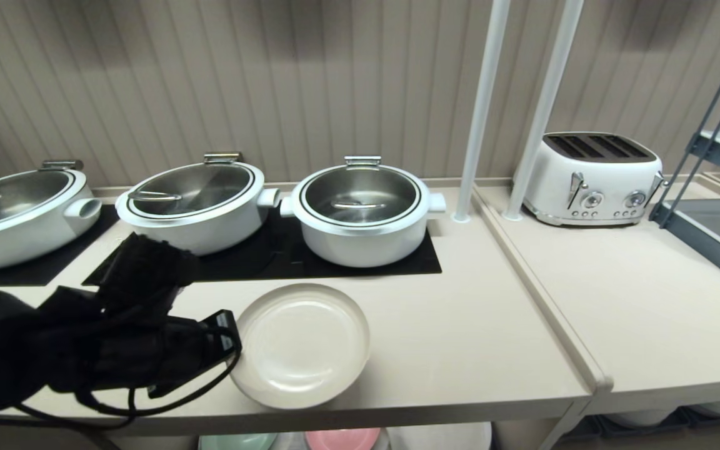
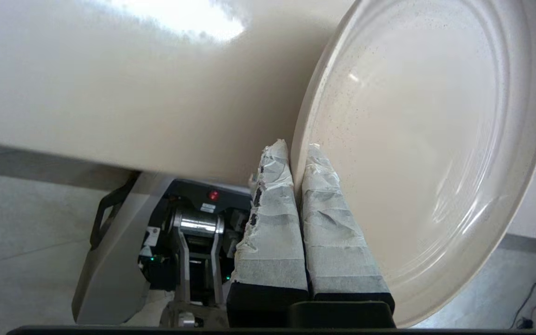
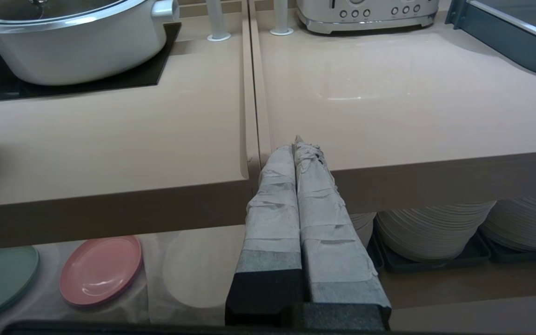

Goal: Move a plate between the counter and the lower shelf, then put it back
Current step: Put the plate

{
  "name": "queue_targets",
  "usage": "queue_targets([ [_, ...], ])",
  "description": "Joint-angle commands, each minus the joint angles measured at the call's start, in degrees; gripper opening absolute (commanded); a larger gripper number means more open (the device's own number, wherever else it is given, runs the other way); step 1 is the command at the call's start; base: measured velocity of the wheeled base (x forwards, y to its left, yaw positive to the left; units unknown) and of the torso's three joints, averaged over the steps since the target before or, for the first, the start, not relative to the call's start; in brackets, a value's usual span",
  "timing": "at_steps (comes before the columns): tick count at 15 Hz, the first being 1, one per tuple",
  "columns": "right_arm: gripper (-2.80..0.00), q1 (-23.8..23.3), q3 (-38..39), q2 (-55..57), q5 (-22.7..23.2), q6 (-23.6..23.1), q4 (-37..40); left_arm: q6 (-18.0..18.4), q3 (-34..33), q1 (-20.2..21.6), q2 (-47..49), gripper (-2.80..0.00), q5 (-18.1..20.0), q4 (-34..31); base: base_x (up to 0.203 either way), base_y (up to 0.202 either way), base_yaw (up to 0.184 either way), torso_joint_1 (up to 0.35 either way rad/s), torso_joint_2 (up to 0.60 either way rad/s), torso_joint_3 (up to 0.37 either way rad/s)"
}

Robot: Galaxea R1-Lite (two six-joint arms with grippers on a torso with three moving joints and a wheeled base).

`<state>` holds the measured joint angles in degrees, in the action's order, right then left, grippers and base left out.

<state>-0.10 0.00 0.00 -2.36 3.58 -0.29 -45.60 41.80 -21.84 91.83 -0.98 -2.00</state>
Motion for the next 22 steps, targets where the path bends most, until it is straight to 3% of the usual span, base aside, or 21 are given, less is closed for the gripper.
queue_targets([
  [1,-2.80,0.0,0.0,0.0,0.0,0.1,-0.1,0.5,2.7,1.4,7.4,-2.80,0.5,0.2,0.000,0.000,0.000,0.000,0.00,0.000],
  [9,-2.80,0.0,0.0,0.0,0.0,0.0,-0.1,0.8,5.5,1.6,19.9,-2.80,1.1,14.1,0.000,0.000,0.000,0.000,0.00,0.000],
  [22,-2.80,0.0,0.0,0.0,0.0,0.0,0.0,0.7,5.8,0.7,22.2,-2.80,2.0,15.9,0.000,0.000,0.000,0.000,0.00,0.000],
])
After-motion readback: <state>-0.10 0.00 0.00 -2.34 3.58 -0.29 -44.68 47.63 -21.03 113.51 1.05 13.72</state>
